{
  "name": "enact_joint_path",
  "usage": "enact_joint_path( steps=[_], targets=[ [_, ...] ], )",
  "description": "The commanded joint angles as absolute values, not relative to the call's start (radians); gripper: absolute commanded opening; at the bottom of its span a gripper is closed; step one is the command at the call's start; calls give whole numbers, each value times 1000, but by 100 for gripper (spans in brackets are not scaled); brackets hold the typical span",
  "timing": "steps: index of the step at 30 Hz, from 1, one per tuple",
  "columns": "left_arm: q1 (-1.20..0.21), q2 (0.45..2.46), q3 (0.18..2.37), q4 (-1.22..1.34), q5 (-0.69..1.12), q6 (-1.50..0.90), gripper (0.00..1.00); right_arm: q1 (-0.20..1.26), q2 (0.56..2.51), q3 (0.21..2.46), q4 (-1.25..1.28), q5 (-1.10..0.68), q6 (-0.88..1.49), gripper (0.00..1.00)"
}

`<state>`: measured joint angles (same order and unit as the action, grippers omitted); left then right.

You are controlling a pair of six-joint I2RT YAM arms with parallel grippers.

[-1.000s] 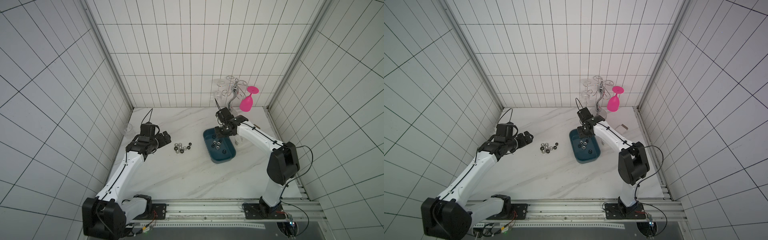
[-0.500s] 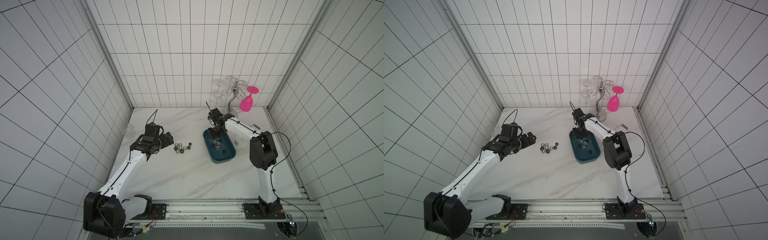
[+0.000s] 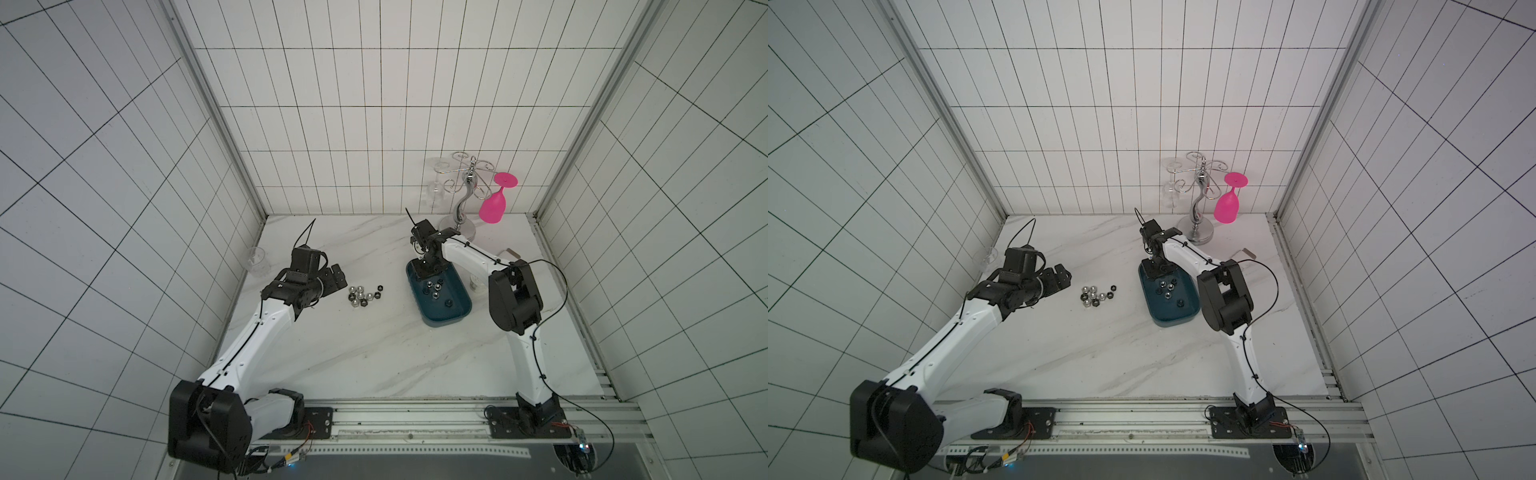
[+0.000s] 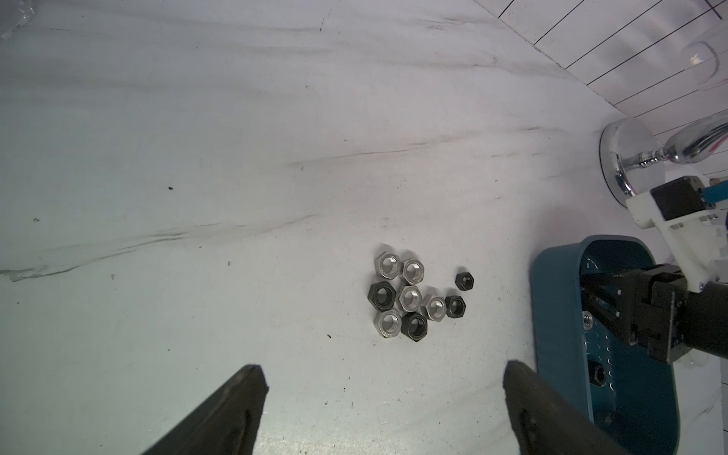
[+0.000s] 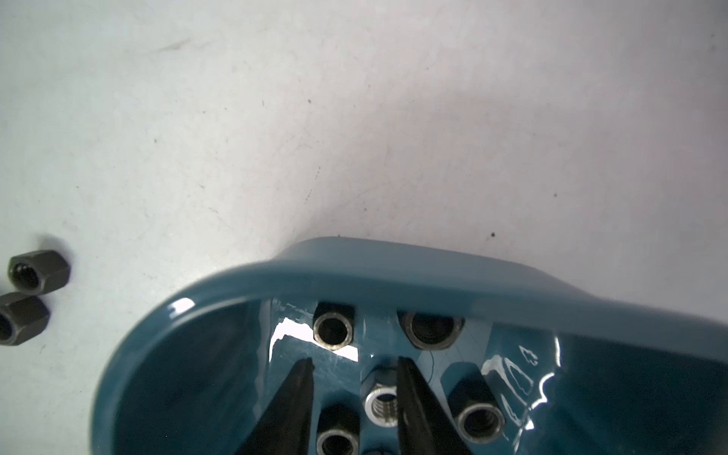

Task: Put the nuts on the desktop into the storage box
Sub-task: Place the nut in the storage box, then pick up the nut from the center of the board.

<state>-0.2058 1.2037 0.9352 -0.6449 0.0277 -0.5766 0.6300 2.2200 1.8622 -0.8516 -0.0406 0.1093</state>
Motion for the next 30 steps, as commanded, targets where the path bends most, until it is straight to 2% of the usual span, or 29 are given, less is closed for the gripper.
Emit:
enact_joint_path(
  steps=[1,5,10,18,30],
  targets=[
    [-201,1206,979,-680,-39,-570,98,649,2083,1862,-862,-37,118,38],
    [-135,1201,957,-680,-3,-554,98,712,1981,1833,-853,-23,115,40],
    [-39,1211,957,-712,53,-518,98,811,1952,1804,-836,-27,126,44],
    [-24,1190,940,-723,80,-519,98,886,2088,1813,-806,-40,164,47],
    [-18,1132,956,-796,55,-468,98,923,2294,1950,-827,-40,170,48]
  ],
)
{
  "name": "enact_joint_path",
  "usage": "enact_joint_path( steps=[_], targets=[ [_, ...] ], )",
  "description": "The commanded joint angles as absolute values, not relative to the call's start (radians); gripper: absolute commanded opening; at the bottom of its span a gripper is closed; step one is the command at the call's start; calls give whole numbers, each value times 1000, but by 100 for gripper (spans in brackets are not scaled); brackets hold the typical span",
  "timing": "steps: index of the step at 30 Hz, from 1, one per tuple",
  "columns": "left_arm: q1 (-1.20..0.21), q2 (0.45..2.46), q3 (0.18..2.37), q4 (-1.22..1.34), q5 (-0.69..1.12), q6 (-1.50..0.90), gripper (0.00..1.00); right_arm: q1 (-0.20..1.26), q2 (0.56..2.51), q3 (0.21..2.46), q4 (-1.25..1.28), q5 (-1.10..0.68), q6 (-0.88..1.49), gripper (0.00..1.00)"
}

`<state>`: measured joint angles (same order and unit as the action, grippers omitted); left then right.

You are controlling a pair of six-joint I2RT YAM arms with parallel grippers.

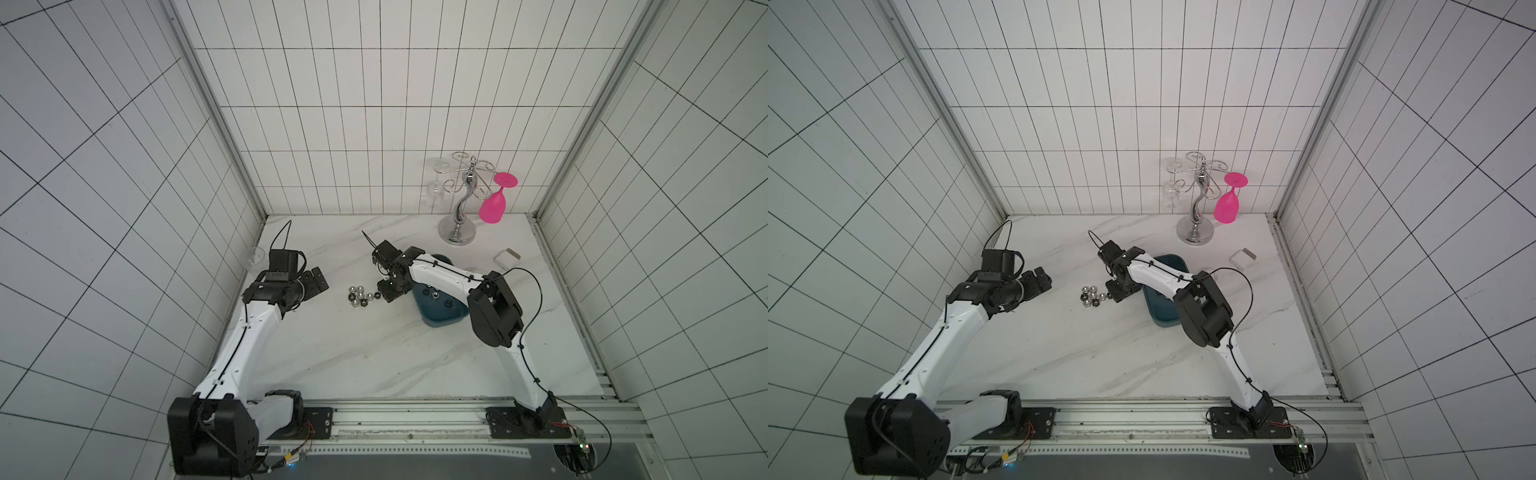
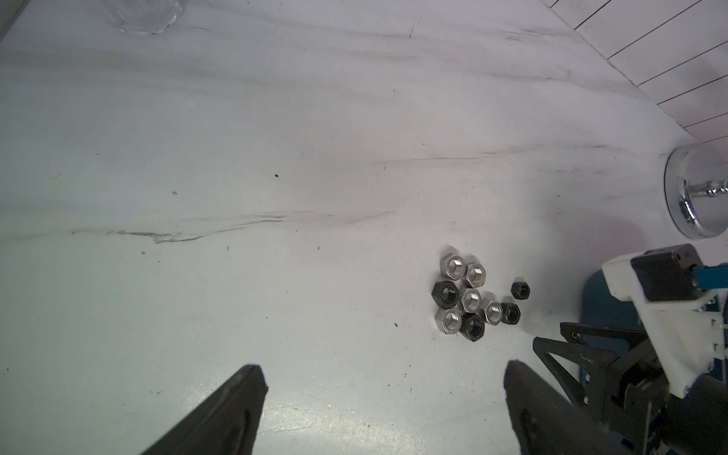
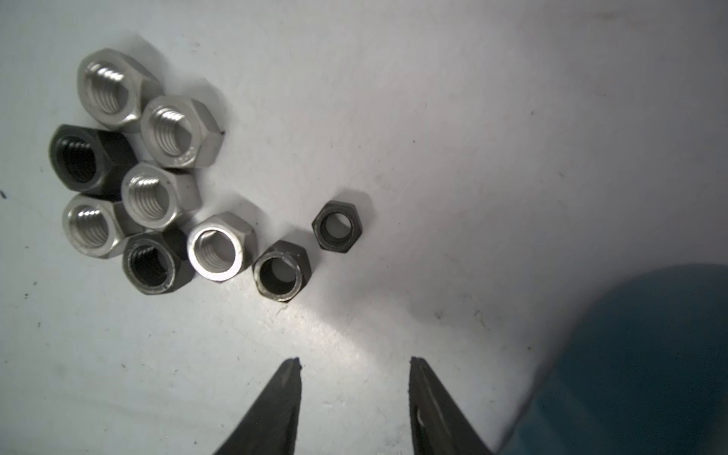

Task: Put the nuts on the desktop into the storage box
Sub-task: Pick up the nut from the center of the board.

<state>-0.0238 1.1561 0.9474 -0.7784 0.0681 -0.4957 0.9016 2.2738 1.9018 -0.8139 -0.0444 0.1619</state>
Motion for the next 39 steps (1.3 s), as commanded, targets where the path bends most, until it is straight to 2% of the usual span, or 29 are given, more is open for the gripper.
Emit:
enact_joint_path(
  steps=[1,19,24,27,30,39],
  targets=[
    [-15,1129,953,-796,56,-469,98,927,2305,1959,-830,-38,170,48],
    [14,1102,943,-813,55,-450,98,950,2450,2092,-862,-5,163,45],
    [19,1097,945,-818,56,-446,98,950,2473,2136,-868,0,158,34],
    [22,1094,945,-818,55,-447,98,950,2468,2141,-867,-6,150,19],
    [22,1095,945,-815,59,-447,98,950,2427,2130,-867,-12,155,14],
    [18,1101,930,-757,172,-474,98,887,2103,1970,-786,-5,199,15]
  ],
)
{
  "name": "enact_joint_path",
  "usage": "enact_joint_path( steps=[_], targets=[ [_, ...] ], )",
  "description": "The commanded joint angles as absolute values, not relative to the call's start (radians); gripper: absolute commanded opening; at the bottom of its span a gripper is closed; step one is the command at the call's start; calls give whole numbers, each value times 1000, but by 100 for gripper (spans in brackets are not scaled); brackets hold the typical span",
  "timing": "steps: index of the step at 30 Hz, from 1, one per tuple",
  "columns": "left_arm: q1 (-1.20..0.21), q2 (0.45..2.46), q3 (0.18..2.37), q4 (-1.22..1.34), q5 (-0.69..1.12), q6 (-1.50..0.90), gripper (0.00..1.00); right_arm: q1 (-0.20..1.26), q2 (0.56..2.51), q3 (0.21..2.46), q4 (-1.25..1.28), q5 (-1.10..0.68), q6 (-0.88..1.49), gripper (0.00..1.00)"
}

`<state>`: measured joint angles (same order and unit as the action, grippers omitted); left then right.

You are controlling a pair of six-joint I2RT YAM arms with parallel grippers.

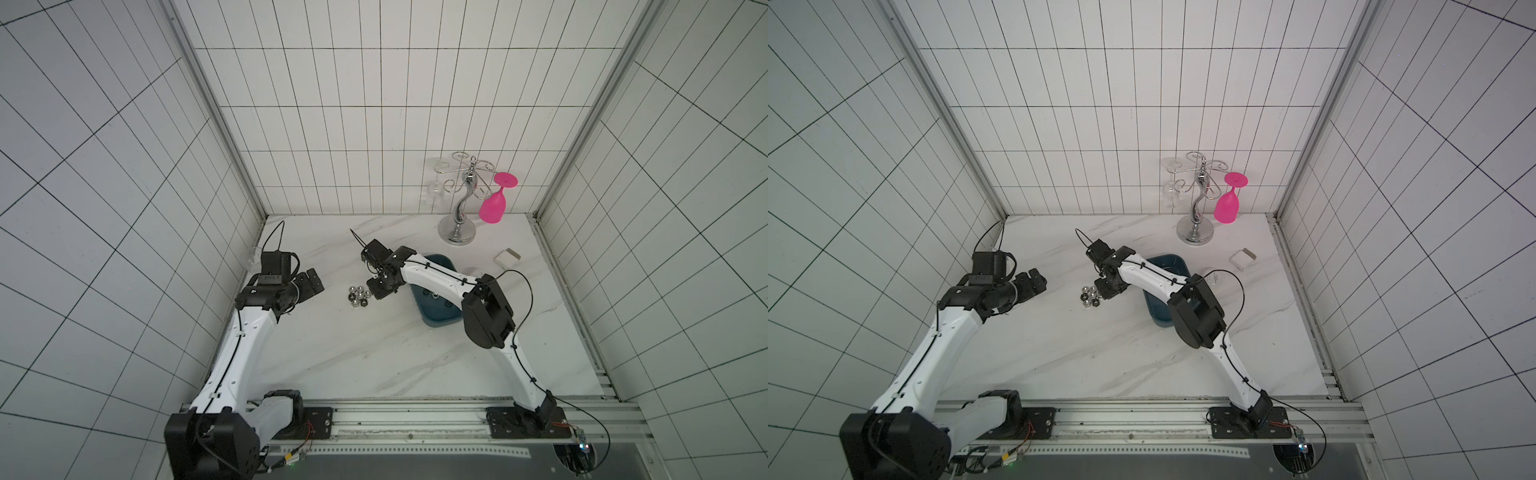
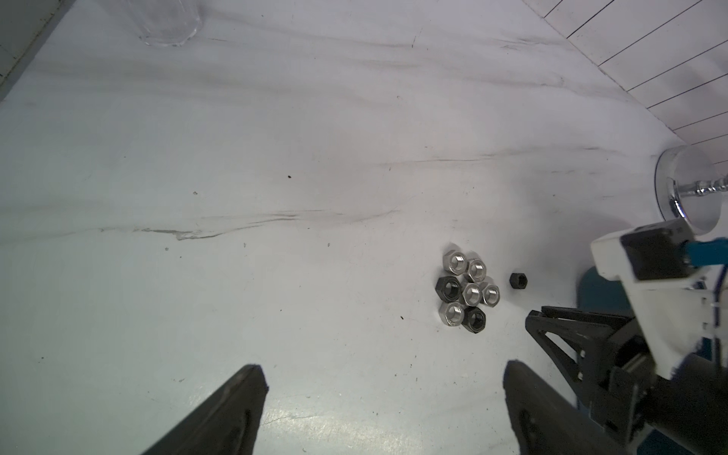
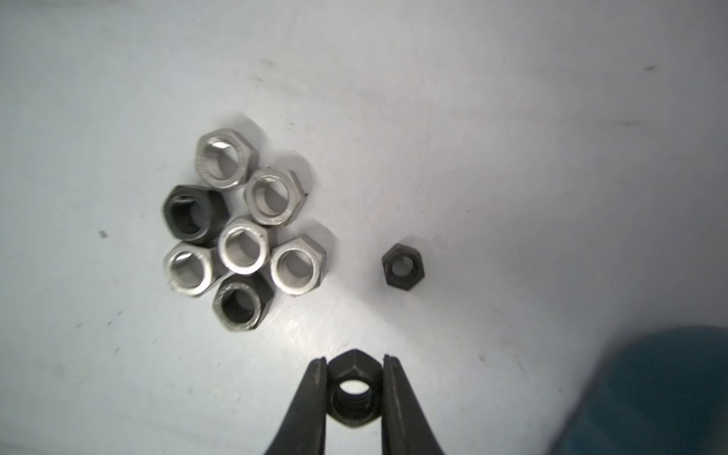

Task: Put the nuts on the desktop into the storage box
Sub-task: Pick up the nut from the center of the board, then place the nut in the storage box.

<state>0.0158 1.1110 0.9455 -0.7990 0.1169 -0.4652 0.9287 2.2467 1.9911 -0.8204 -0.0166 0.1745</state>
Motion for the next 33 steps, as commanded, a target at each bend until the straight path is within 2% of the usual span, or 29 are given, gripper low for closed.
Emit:
enact_joint_path(
  steps=[1,8,15,27,33],
  targets=[
    [18,1097,926,-750,180,-477,98,868,2077,1951,-787,-5,201,16],
    [-2,1080,911,-708,212,-490,98,690,1984,1808,-817,17,195,17],
    [-44,1094,928,-706,194,-480,98,566,2054,1765,-838,17,161,17],
    [-48,1122,971,-720,178,-475,98,522,2187,1784,-826,6,124,21],
    [-49,1127,977,-721,173,-478,98,518,2205,1781,-831,11,118,31]
  ],
)
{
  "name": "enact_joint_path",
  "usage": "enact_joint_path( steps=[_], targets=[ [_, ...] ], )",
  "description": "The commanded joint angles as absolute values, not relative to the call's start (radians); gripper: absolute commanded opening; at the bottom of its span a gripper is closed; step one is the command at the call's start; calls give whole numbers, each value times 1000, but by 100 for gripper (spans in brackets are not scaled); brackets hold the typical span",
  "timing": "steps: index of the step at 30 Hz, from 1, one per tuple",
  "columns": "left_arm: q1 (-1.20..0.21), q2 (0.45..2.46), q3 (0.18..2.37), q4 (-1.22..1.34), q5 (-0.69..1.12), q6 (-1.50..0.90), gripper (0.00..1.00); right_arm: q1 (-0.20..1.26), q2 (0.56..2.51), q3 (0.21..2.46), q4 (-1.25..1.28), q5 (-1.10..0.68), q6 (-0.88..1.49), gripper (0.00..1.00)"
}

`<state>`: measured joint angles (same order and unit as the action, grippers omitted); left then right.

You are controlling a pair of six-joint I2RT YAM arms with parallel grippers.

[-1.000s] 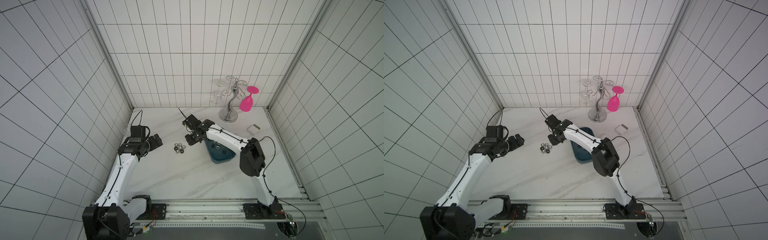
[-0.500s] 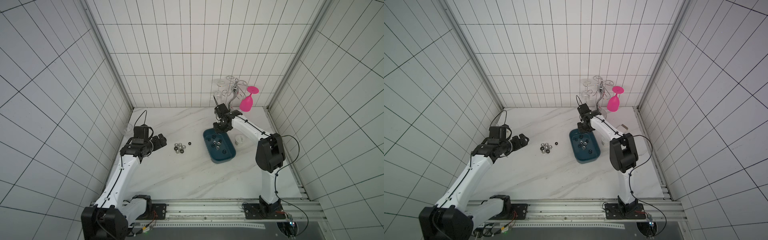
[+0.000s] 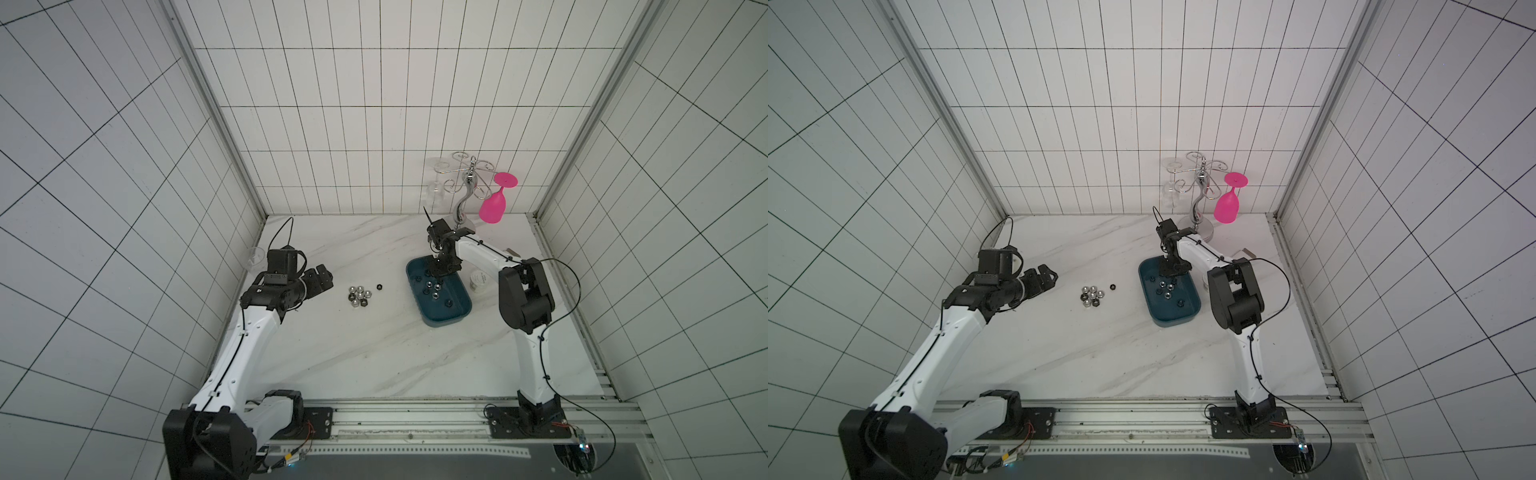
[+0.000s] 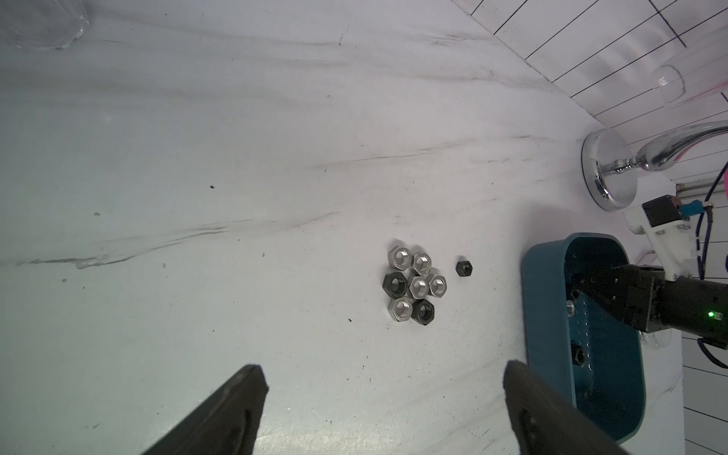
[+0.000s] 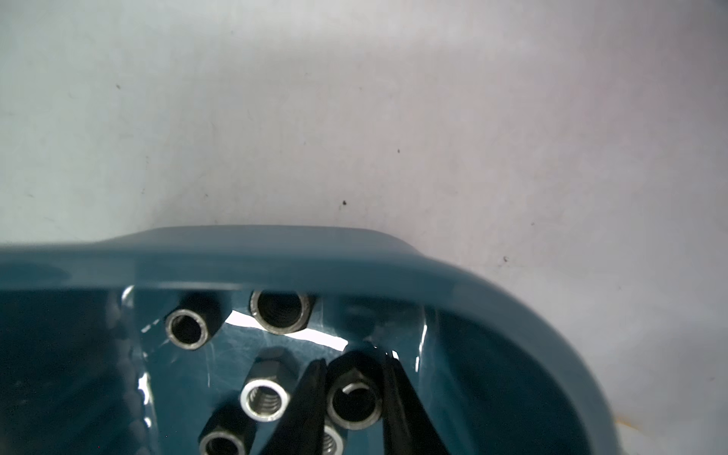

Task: Put the nuts on the desktop into the storage box
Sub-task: Place the nut in the storage box, then pick up the nut from the center of the board.

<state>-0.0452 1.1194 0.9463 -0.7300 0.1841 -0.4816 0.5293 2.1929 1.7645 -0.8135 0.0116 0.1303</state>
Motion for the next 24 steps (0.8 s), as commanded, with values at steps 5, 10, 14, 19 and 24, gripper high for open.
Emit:
enact_joint_path(
  steps=[5,10,14,19,24],
  targets=[
    [-49,1121,982,-725,167,-476,98,520,2144,1770,-825,12,120,38],
    [-49,1124,982,-729,150,-480,98,549,2013,1743,-803,8,129,40],
    [-48,1135,979,-728,137,-493,98,632,1934,1735,-793,-3,130,43],
    [-40,1146,975,-729,129,-513,98,770,1944,1753,-782,-66,123,49],
    [-13,1152,977,-747,150,-520,98,867,2039,1803,-781,-96,123,50]
  ],
)
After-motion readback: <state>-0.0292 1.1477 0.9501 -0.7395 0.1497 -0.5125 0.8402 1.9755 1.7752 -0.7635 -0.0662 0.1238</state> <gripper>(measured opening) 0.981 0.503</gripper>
